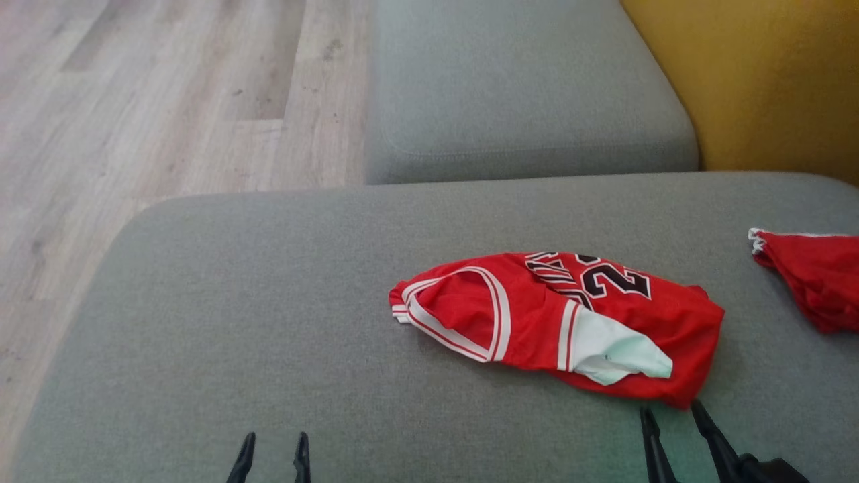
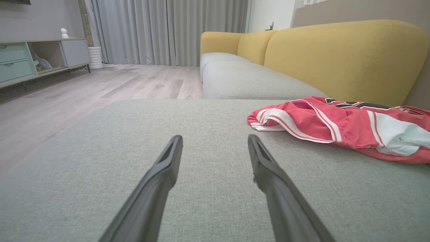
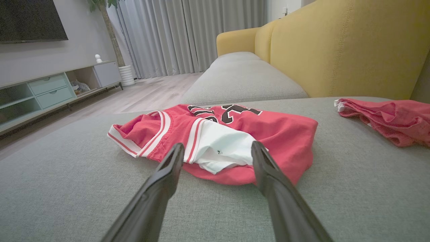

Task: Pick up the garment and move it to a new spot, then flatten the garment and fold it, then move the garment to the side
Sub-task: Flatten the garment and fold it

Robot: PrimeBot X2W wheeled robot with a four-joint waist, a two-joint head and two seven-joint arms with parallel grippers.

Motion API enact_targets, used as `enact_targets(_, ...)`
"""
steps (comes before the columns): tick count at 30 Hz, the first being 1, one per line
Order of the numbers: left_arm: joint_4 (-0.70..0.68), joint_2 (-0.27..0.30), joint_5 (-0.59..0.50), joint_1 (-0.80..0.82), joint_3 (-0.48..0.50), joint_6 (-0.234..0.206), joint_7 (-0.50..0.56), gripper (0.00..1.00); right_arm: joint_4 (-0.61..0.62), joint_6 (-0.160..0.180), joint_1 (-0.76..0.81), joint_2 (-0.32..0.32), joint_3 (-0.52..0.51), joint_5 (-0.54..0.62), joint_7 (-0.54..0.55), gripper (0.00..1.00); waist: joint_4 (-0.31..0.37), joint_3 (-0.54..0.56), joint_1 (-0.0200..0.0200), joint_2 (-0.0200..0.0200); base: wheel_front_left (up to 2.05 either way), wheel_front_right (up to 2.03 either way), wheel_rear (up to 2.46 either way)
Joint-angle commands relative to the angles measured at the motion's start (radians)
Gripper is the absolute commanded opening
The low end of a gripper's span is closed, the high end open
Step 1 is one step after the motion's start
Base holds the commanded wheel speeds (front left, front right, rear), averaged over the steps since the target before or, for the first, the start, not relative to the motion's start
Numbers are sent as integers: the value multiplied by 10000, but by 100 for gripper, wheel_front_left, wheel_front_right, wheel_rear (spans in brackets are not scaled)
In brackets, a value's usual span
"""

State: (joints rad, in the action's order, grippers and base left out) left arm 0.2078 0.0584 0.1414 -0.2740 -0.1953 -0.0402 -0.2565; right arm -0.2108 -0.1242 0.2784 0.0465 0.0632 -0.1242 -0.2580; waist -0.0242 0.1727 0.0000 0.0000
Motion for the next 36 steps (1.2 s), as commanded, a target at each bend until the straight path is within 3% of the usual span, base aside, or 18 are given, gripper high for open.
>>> enact_targets(1,-263,-81,73,603,178,77,-53,100,343,-65,-555,252,293,20,-38,100,82,-135,0,0,0,0,0)
enact_targets(14,1073,-81,137,2593,-1418,588,-53,100,483,-65,-1210,637,907,-58,-38,100,1050,-1446,0,0,0,0,0)
enact_targets(29,3678,-81,143,5813,-3443,640,-53,100,795,-65,-2091,995,1364,-150,-38,100,2510,-2862,0,0,0,0,0)
enact_targets(36,4810,-81,694,6886,-4174,516,-53,100,900,-65,-2501,948,1501,-170,-38,100,2958,-3505,0,0,0,0,0)
